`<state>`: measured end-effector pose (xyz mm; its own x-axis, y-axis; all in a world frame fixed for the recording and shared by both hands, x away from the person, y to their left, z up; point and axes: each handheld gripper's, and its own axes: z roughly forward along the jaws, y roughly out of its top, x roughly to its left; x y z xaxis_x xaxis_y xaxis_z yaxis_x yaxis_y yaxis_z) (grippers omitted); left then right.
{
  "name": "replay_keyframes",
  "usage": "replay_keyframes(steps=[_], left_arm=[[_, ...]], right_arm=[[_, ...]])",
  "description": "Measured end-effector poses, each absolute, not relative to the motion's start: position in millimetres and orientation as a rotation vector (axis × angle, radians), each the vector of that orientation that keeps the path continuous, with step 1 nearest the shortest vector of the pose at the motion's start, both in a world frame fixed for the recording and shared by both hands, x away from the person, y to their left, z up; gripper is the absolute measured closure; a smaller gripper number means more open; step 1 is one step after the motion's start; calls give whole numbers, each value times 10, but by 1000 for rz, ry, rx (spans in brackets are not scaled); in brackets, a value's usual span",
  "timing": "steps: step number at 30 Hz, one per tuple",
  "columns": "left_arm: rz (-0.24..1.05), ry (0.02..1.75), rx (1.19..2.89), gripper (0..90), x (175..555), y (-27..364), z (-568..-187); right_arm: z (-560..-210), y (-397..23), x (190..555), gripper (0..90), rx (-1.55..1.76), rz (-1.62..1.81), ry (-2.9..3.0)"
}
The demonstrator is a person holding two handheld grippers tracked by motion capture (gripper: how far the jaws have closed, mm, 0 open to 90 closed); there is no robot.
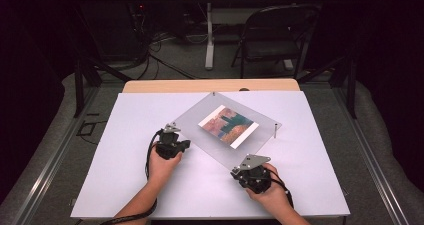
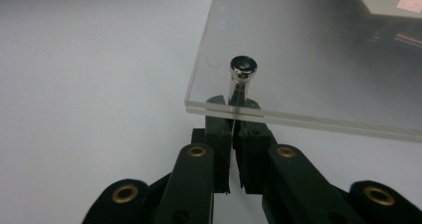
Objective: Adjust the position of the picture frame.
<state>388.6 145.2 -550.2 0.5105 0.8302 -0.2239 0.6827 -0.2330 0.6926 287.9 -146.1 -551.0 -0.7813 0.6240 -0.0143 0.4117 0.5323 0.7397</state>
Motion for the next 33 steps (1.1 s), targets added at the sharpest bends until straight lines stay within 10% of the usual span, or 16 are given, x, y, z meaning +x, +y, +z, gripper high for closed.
replay_keyframes(steps=[9, 22, 33], left_arm=[[221, 1208, 1974, 876, 3788, 1469, -5473], [158, 1106, 2003, 592, 3381, 1302, -5405], [98, 968, 2081, 602, 3122, 952, -5444]], right_arm=[[-5501, -1476, 2873, 767, 864, 1137, 2519], [-5254, -2078, 2793, 653, 950, 1206, 2393], [-5290, -2507, 3030, 657, 1161, 1181, 2209]])
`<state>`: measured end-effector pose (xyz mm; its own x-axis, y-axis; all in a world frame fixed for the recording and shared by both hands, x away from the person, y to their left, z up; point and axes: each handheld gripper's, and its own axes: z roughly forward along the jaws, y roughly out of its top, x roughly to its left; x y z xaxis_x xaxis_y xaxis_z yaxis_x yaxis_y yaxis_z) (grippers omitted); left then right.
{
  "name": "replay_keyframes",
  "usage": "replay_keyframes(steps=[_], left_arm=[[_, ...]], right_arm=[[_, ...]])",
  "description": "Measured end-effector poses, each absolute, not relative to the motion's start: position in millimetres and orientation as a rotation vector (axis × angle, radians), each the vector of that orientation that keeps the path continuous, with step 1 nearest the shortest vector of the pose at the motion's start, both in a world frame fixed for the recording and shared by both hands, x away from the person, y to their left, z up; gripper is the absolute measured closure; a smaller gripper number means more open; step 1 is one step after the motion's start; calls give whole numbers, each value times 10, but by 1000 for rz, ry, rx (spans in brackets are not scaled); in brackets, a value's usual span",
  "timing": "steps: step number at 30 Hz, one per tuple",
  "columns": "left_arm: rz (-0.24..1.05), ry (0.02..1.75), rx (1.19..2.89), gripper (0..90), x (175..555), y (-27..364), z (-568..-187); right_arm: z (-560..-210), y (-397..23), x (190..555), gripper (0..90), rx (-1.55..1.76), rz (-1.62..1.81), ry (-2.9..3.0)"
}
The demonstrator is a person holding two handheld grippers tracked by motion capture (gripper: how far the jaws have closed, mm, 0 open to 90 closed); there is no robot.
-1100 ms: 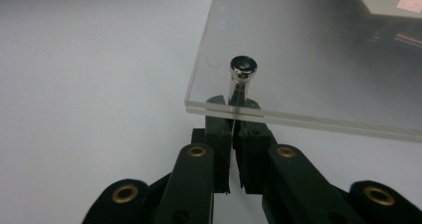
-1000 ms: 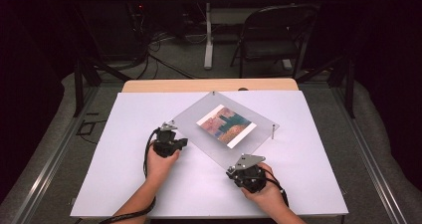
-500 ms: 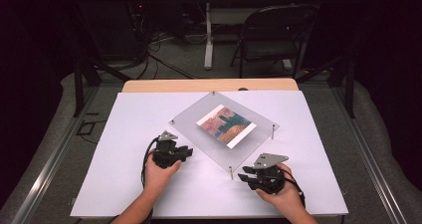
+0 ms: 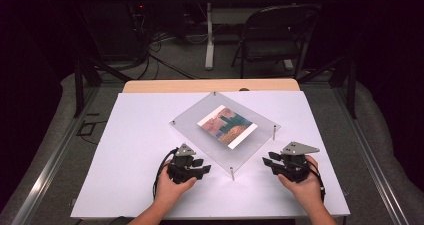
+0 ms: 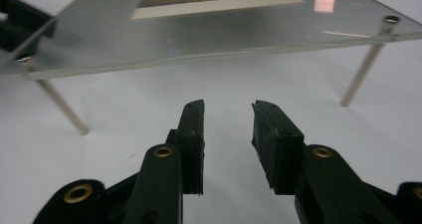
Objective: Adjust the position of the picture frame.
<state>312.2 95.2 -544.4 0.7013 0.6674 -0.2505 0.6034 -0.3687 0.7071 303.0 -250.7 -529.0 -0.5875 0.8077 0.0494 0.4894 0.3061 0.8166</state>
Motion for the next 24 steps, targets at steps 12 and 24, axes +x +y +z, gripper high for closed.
replay_keyframes(steps=[12, 24], left_arm=[[50, 885, 2130, 655, 2966, 655, -5491], [38, 875, 2139, 674, 2899, 573, -5515]], right_arm=[[-5443, -2721, 3552, 699, 1296, 1027, 2094], [-5548, -2779, 3936, 741, 1329, 1042, 2073]])
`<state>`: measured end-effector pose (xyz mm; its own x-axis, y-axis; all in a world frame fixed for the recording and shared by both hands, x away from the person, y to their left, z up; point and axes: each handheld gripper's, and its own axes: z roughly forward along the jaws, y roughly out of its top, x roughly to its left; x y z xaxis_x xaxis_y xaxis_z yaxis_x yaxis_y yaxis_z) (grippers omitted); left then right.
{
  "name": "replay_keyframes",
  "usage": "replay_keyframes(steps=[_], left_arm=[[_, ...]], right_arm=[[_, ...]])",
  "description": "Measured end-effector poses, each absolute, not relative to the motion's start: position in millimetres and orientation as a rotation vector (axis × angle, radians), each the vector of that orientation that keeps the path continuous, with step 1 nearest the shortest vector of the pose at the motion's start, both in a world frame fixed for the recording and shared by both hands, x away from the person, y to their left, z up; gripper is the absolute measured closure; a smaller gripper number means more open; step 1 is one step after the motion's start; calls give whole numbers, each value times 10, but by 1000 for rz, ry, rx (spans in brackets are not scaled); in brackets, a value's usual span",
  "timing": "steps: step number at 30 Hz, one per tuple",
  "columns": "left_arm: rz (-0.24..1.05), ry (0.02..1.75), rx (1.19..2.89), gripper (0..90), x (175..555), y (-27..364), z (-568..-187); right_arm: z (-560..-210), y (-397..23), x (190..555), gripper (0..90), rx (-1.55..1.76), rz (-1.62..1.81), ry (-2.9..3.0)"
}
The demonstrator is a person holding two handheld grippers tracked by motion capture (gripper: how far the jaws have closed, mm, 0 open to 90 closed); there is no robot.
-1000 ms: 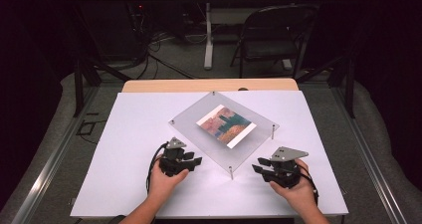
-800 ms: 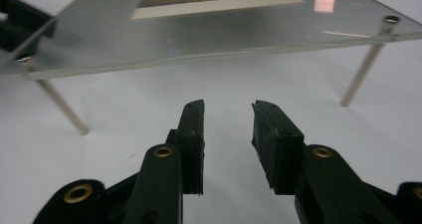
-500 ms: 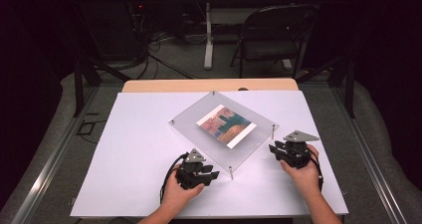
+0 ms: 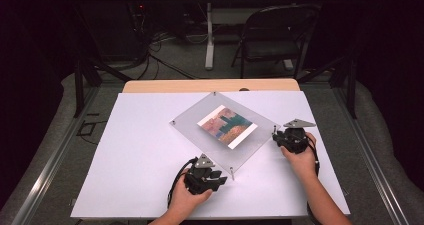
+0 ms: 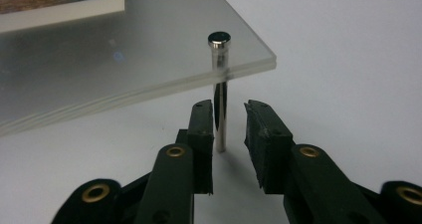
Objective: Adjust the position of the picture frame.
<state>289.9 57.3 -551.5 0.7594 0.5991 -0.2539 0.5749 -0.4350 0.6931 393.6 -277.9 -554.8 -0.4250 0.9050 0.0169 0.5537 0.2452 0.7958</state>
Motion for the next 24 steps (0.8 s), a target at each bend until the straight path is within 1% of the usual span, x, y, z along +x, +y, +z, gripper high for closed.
replay_keyframes(steps=[1, 2, 5, 9, 17, 24], left_arm=[[46, 881, 2134, 674, 2887, 595, -5522], [46, 881, 2134, 674, 2887, 595, -5522], [56, 899, 2124, 674, 2856, 650, -5525], [67, 914, 2123, 674, 2832, 700, -5527], [64, 901, 2127, 673, 2813, 702, -5530], [48, 877, 2128, 670, 2811, 645, -5546]], right_arm=[[-5546, -2774, 3962, 762, 1327, 1049, 2080], [-5546, -2774, 3962, 762, 1327, 1049, 2080], [-5549, -2737, 4015, 820, 1325, 1072, 2084], [-5551, -2704, 4045, 847, 1307, 1043, 2098], [-5529, -2692, 4026, 852, 1335, 1038, 2107], [-5500, -2666, 3916, 853, 1333, 1032, 2147]])
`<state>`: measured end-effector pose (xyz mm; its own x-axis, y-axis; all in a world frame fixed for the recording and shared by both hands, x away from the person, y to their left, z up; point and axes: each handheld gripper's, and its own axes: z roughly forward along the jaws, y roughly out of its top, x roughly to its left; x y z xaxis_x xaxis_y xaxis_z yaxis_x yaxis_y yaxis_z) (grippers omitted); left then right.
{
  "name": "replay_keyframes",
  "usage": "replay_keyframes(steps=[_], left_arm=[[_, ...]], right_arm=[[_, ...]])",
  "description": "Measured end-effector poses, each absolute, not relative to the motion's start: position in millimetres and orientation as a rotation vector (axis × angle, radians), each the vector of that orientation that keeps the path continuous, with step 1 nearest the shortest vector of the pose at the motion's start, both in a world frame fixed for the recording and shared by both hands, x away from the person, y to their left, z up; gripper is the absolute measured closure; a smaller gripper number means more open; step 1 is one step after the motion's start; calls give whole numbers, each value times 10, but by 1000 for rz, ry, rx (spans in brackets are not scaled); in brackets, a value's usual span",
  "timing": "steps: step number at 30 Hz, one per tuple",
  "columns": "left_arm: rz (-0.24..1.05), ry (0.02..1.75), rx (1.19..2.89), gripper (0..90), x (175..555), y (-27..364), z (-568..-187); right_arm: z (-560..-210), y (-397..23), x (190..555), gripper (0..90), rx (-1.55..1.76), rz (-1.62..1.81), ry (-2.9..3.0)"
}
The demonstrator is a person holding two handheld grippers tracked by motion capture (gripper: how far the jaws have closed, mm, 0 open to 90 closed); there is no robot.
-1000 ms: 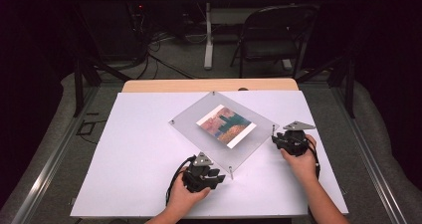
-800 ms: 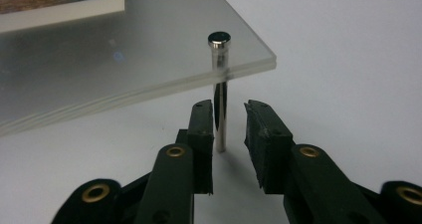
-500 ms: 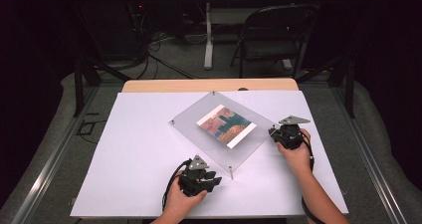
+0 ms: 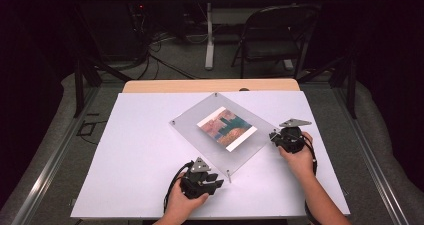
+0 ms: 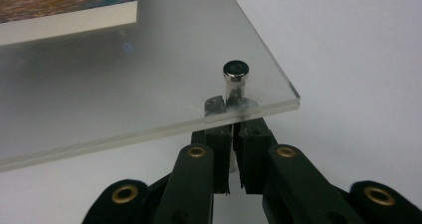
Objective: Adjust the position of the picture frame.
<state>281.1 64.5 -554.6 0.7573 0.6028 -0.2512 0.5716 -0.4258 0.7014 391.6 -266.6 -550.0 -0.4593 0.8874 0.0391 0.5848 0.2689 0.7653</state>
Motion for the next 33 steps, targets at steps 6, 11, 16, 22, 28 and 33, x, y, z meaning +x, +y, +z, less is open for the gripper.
replay_keyframes(steps=[6, 11, 16, 22, 28, 33], left_arm=[[29, 823, 2142, 681, 2791, 529, -5544], [37, 801, 2151, 746, 2783, 458, -5554], [51, 797, 2152, 849, 2791, 456, -5536], [38, 804, 2116, 853, 2797, 546, -5487], [61, 891, 2072, 852, 2938, 789, -5455], [83, 957, 2040, 853, 3069, 1013, -5413]], right_arm=[[-5478, -2640, 3831, 853, 1336, 1027, 2169], [-5479, -2628, 3792, 853, 1337, 1031, 2169], [-5476, -2619, 3754, 853, 1332, 1037, 2175], [-5425, -2603, 3701, 857, 1303, 1040, 2184], [-5375, -2563, 3613, 858, 1284, 1057, 2205], [-5337, -2492, 3522, 858, 1277, 1104, 2217]])
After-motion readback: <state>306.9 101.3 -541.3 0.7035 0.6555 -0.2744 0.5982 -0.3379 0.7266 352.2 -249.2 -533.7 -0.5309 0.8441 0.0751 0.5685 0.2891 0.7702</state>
